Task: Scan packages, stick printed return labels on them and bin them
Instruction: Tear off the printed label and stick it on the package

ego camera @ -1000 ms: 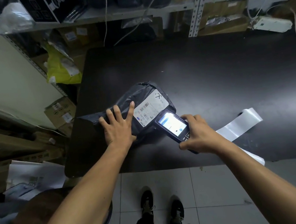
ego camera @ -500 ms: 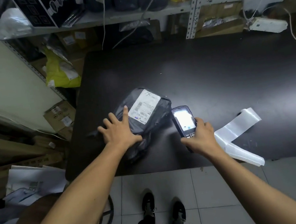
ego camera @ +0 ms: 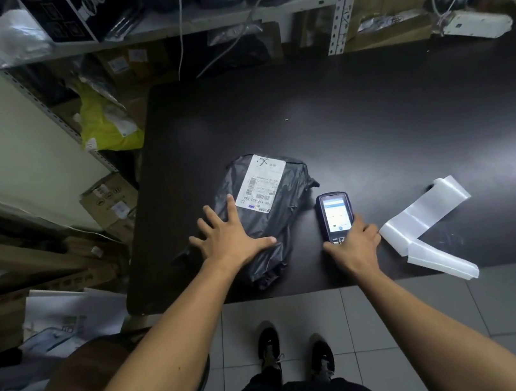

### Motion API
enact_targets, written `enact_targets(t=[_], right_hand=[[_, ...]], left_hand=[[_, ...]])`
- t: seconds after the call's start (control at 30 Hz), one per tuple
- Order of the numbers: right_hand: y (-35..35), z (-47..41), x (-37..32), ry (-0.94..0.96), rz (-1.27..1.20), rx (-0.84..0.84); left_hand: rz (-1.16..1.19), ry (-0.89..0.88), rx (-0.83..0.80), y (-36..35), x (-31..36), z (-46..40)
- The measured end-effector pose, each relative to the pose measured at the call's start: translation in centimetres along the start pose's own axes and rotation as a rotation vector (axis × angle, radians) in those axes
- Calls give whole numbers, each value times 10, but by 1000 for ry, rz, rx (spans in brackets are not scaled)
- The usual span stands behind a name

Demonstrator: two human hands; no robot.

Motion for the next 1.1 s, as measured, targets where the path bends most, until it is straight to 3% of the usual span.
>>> enact_targets(t=[0.2,0.37,0.7,0.93,1.1], right_hand=[[-4,-1,3,-27,39,10],[-4,-4,2,-23,116,14],[42,-4,-8,143,-10,273],[107,-18,40,45,-101,454],[146,-53,81,-42,-84,441]], left_hand=[[3,-14,-1,1,0,-1],[-34,-147,45,5,8,-5],[-42,-673,306,30,106,5],[38,-858,103,7,203,15],[11,-861,-1,-17,270,9]])
Point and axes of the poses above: each hand's wrist, its own z-axis away from the middle knuckle, its own y-axis out of the back of the hand, x = y × z, the point moved 4 cm from there along -z, towards the middle knuckle, and after that the axes turned 1 degree about -x, right-handed, at the moved point
